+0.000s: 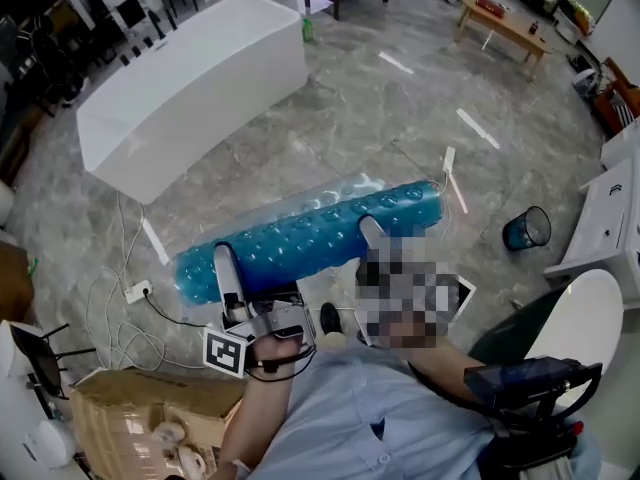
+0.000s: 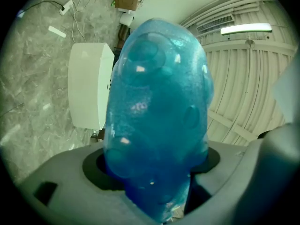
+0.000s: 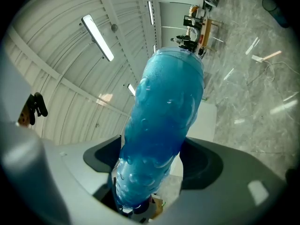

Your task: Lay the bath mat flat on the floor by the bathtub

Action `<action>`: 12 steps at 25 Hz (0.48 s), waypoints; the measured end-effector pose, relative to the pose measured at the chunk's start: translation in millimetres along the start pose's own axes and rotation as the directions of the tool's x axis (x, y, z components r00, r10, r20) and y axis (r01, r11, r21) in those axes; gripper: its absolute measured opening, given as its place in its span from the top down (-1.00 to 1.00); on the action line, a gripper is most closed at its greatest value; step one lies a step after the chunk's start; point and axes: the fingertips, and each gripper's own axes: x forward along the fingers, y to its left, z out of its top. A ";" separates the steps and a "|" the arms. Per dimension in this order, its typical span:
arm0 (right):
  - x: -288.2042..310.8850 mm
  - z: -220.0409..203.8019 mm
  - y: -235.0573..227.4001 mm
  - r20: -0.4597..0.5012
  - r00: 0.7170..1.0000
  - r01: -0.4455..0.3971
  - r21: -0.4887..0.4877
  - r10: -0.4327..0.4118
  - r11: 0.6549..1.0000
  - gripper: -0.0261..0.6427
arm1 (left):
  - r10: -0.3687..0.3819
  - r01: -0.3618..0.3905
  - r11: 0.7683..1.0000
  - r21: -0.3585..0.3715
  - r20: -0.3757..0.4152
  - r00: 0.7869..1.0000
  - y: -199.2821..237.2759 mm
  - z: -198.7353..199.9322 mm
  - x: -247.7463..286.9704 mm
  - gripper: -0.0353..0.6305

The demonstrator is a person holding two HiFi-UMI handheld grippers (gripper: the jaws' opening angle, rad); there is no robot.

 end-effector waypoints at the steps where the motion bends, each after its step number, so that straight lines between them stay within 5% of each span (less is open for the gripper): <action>1: 11.6 -0.2 0.6 0.000 1.000 -0.002 -0.003 0.002 1.000 -0.26 | -0.003 0.003 1.000 -0.006 0.003 1.000 2.3 5.8 9.0 -0.23; 12: 141.5 21.0 -42.8 -0.004 0.999 0.043 0.002 -0.043 0.999 -0.26 | 0.051 -0.051 0.998 -0.038 0.014 0.999 72.2 46.3 121.5 -0.23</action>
